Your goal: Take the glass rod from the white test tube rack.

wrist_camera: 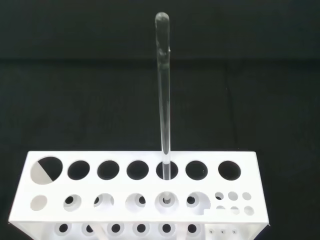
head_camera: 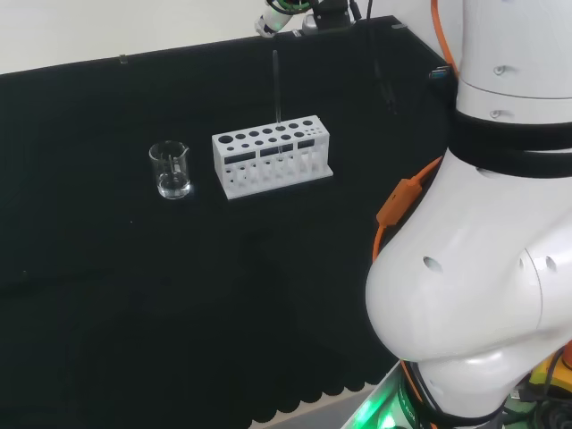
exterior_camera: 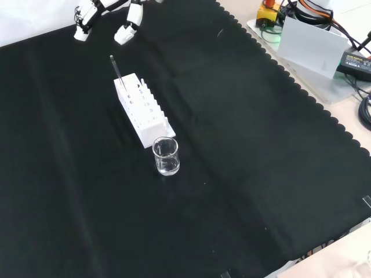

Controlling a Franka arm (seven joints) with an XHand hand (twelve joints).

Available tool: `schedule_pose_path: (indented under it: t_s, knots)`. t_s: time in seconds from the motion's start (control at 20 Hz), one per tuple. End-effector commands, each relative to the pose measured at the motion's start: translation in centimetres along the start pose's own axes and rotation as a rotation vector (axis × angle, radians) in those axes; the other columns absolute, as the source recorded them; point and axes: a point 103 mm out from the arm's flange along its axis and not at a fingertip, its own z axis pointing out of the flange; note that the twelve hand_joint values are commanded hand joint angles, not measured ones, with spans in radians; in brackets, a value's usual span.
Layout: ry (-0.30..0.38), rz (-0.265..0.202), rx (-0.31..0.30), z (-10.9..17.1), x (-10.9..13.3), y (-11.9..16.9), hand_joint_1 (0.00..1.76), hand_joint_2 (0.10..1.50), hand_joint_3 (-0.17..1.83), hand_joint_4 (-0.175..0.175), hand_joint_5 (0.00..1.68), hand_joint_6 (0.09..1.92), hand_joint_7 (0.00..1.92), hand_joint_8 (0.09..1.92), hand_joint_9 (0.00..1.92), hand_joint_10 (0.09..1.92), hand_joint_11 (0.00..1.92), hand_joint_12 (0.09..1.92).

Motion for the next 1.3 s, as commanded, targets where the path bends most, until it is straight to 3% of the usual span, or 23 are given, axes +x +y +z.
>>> schedule_pose_path:
  t_s: [0.05, 1.2, 1.3]
  knots:
    - [0.001, 0.003, 0.016, 1.0, -0.4, 0.6, 0.58, 0.88, 0.56, -0.111, 0.39, 0.09, 0.32, 0.79, 0.44, 0.80, 0.31, 1.38]
    - [0.011, 0.003, 0.102, 4.1, 0.1, 0.9, 0.57, 0.92, 0.54, -0.113, 0.47, 0.23, 0.45, 0.74, 0.70, 0.71, 0.44, 1.34]
    - [0.018, -0.003, 0.107, 4.3, 0.0, 1.1, 0.58, 0.91, 0.54, -0.112, 0.44, 0.33, 0.46, 0.73, 0.72, 0.70, 0.47, 1.34]
